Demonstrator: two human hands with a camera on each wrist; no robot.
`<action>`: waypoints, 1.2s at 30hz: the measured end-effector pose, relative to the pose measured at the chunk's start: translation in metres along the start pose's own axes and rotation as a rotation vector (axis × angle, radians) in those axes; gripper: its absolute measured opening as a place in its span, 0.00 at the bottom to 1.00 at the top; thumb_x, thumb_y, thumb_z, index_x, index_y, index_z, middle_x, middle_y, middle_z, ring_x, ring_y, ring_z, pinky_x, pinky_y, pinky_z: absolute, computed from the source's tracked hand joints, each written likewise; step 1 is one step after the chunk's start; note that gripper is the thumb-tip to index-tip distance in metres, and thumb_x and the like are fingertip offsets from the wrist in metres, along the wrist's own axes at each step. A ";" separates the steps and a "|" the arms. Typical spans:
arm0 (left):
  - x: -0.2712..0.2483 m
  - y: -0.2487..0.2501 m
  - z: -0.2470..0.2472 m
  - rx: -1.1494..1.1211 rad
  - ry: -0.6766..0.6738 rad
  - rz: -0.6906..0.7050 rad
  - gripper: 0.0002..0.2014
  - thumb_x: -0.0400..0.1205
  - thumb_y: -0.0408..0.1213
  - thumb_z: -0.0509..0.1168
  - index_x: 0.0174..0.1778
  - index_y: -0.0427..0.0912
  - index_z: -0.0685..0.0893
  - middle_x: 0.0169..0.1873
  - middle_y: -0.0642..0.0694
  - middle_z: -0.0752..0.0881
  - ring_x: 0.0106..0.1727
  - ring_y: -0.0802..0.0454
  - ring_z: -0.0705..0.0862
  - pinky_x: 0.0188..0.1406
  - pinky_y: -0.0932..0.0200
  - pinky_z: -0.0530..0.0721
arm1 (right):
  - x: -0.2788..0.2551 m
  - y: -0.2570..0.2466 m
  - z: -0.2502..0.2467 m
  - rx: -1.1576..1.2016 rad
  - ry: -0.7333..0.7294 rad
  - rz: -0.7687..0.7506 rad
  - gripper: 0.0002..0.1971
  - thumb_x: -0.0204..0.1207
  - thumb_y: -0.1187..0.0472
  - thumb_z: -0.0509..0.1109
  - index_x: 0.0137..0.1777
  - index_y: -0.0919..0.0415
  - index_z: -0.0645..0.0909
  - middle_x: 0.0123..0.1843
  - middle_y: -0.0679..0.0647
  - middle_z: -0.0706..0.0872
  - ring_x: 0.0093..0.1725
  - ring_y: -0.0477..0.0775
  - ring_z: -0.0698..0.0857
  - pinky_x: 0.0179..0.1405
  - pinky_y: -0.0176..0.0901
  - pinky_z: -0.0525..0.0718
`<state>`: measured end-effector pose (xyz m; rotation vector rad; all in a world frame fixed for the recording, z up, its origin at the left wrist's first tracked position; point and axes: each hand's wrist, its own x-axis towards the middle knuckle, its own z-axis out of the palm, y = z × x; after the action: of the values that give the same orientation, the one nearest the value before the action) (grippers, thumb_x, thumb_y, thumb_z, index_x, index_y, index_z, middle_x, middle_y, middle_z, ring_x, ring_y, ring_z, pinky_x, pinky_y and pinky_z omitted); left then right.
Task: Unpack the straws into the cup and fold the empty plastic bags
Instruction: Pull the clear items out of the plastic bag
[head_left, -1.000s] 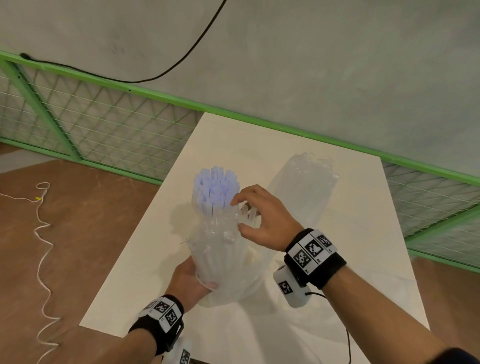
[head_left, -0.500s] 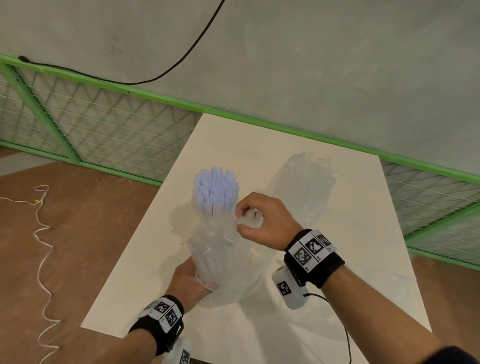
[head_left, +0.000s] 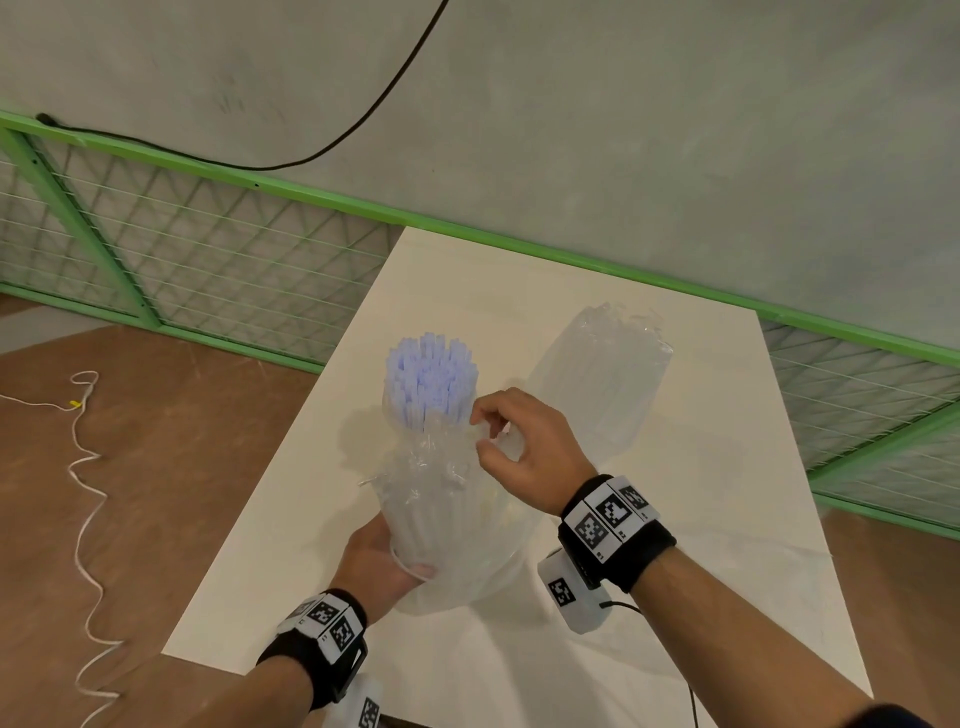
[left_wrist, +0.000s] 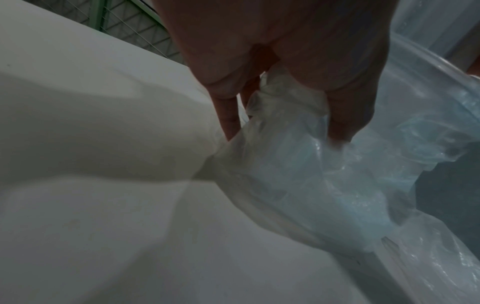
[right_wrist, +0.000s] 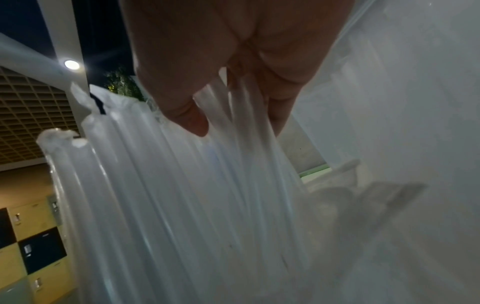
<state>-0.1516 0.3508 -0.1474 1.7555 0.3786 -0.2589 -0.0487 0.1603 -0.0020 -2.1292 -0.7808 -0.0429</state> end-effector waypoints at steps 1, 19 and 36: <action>0.000 -0.001 -0.001 0.004 0.008 -0.018 0.32 0.51 0.47 0.81 0.53 0.56 0.83 0.46 0.51 0.91 0.52 0.51 0.89 0.58 0.46 0.87 | -0.001 0.000 0.001 0.004 0.011 0.008 0.06 0.74 0.66 0.71 0.48 0.57 0.80 0.41 0.48 0.82 0.43 0.47 0.81 0.48 0.43 0.81; -0.007 0.014 -0.002 0.044 0.012 0.007 0.29 0.51 0.50 0.77 0.49 0.64 0.81 0.44 0.57 0.90 0.49 0.59 0.88 0.51 0.56 0.87 | -0.006 0.007 -0.008 0.074 0.128 0.150 0.11 0.75 0.59 0.78 0.56 0.59 0.88 0.43 0.50 0.91 0.48 0.44 0.90 0.56 0.43 0.86; -0.006 0.015 0.000 -0.007 0.015 -0.041 0.29 0.51 0.43 0.79 0.50 0.60 0.84 0.42 0.63 0.91 0.48 0.56 0.89 0.52 0.55 0.87 | 0.052 -0.033 -0.194 0.026 0.750 -0.113 0.13 0.78 0.55 0.75 0.58 0.60 0.87 0.49 0.45 0.91 0.46 0.52 0.90 0.50 0.60 0.88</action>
<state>-0.1513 0.3477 -0.1320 1.7447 0.4267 -0.2736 0.0205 0.0603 0.1609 -1.8277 -0.4368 -0.8327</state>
